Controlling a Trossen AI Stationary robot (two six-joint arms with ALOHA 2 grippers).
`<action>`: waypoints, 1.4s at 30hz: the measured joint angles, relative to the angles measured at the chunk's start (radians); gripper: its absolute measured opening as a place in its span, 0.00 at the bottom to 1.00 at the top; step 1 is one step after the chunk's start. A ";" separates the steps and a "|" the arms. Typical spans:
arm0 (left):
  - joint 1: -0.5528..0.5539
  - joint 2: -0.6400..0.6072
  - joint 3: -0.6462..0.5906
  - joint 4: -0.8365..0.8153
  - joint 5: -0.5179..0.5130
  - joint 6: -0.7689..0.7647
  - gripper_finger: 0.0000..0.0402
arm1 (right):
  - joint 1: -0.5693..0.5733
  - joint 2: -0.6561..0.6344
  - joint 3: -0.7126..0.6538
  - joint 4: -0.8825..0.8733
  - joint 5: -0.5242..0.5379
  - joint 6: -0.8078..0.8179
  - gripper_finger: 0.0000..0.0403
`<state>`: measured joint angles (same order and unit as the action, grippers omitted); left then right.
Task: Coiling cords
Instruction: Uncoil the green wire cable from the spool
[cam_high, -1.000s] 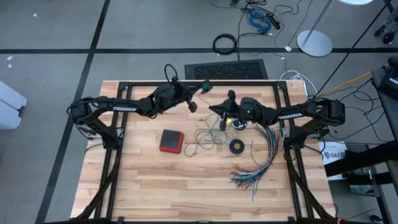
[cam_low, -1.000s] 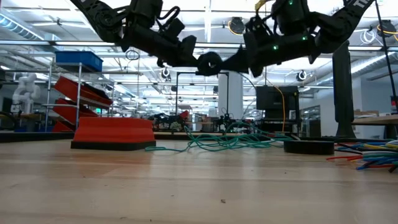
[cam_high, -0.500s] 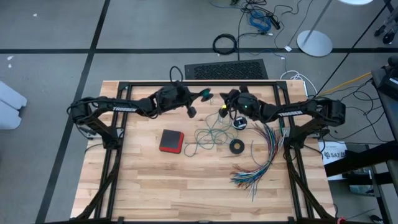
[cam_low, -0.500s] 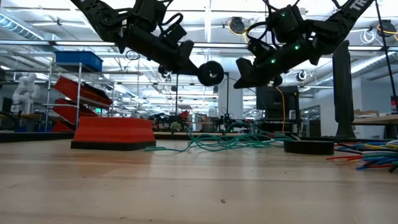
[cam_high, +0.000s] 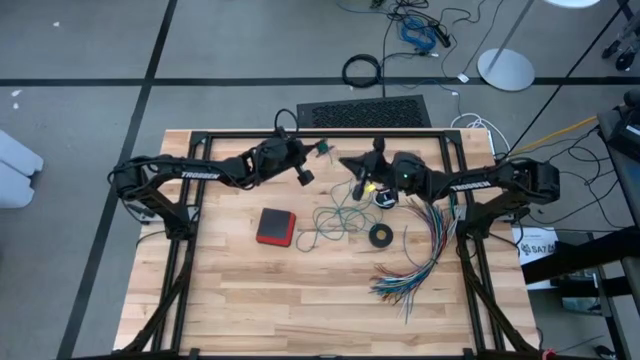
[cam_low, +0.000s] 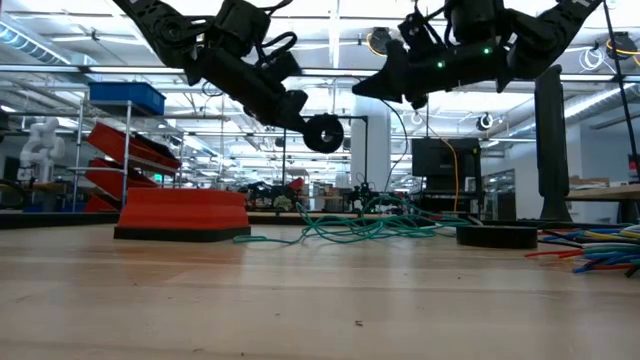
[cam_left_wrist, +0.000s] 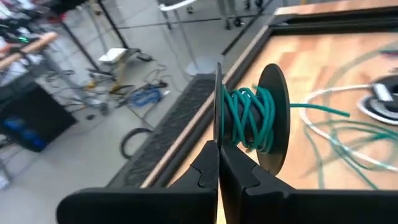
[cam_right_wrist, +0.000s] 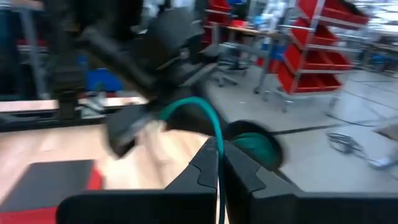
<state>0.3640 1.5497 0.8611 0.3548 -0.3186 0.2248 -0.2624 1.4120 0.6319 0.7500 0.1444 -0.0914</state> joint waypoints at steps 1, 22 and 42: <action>0.003 0.000 0.000 0.014 -0.002 0.001 0.00 | 0.007 0.000 0.000 -0.007 -0.018 0.000 0.00; 0.012 0.000 0.000 0.164 0.128 -0.112 0.00 | -0.085 0.000 0.000 -0.484 0.114 0.125 0.02; 0.012 0.000 0.000 0.129 0.172 -0.114 0.00 | 0.041 0.000 0.000 -0.564 -0.073 0.197 0.67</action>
<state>0.3756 1.5497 0.8612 0.4835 -0.1464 0.1104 -0.2216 1.4124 0.6323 0.1861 0.0711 0.1053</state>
